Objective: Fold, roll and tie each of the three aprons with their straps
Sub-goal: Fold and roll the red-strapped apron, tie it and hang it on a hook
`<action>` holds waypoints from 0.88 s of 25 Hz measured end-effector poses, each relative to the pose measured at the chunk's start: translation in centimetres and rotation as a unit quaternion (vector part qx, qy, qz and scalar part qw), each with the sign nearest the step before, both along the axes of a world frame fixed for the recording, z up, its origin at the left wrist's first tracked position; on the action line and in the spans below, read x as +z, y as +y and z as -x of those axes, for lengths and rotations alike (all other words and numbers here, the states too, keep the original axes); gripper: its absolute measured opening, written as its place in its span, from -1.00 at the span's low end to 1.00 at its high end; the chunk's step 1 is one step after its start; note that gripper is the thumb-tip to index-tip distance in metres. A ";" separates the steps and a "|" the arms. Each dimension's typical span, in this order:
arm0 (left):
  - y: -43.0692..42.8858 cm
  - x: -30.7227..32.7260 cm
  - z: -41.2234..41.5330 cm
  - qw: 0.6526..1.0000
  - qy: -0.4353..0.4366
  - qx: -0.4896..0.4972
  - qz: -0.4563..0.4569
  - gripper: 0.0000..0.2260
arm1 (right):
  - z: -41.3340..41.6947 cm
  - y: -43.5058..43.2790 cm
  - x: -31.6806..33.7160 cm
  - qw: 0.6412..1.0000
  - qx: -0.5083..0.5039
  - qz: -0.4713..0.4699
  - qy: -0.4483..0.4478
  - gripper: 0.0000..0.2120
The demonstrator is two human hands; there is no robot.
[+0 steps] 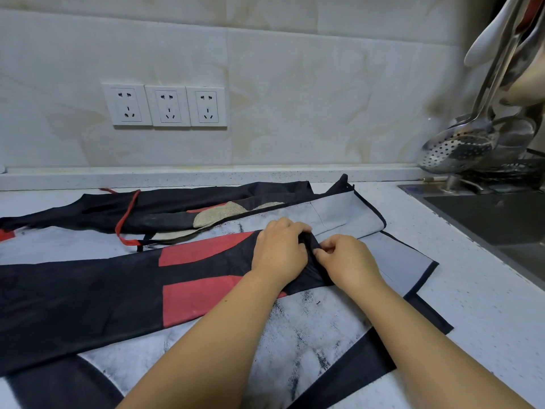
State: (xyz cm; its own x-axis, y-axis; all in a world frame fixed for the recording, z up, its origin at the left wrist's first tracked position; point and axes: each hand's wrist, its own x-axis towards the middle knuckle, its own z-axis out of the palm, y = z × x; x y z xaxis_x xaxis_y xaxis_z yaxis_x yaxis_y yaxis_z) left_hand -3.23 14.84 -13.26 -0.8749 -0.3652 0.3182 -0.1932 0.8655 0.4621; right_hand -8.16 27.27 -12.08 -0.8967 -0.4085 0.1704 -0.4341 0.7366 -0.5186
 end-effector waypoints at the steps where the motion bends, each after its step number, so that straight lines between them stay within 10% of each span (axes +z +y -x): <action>1: 0.0 0.0 0.0 1.000 0.001 -0.003 -0.002 -0.61 | -0.2 -0.3 0.1 1.000 0.009 -0.004 0.024 -0.87; 7: -0.4 0.0 0.3 0.995 0.013 -0.010 -0.097 -0.65 | -1.7 -1.8 -0.3 0.967 0.089 -0.107 0.213 -0.81; 13: -1.0 0.2 0.6 0.992 0.041 0.006 -0.117 -0.81 | -0.3 -0.1 0.0 0.988 0.051 0.126 -0.071 -0.88; 22: -1.3 3.4 -2.0 0.988 -0.127 0.045 0.071 -0.62 | -1.0 -1.5 -0.1 0.999 0.023 0.002 -0.024 -0.88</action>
